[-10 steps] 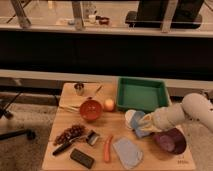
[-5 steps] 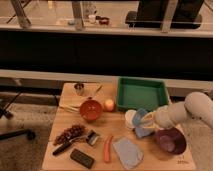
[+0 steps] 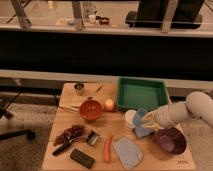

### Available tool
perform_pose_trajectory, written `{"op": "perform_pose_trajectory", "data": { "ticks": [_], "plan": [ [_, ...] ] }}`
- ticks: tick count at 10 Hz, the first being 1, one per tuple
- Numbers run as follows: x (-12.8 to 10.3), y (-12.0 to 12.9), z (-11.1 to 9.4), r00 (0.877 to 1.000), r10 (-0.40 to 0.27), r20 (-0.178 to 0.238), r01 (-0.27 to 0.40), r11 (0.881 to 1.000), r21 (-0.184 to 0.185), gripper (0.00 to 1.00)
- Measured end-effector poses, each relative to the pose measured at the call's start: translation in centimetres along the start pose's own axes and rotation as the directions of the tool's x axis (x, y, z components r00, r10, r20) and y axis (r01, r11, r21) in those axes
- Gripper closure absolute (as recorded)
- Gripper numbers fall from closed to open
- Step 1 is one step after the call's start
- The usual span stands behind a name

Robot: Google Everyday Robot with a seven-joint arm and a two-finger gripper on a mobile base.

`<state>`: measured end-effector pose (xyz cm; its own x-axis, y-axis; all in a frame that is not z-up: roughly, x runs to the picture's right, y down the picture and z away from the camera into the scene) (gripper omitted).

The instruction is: Stack cups on top of each other

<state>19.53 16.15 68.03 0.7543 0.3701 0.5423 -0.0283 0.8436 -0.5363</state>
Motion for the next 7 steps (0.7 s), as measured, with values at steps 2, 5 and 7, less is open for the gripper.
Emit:
{"op": "perform_pose_trajectory", "data": {
  "ticks": [2, 5, 7],
  "plan": [
    [-0.1, -0.1, 0.1, 1.000, 0.000, 0.003, 0.000, 1.000, -0.001, 1.00],
    [-0.8, -0.2, 0.5, 1.000, -0.006, 0.010, 0.006, 1.000, -0.004, 1.00],
    [-1.5, -0.4, 0.7, 1.000, -0.014, 0.012, 0.014, 1.000, -0.005, 1.00]
  ]
}}
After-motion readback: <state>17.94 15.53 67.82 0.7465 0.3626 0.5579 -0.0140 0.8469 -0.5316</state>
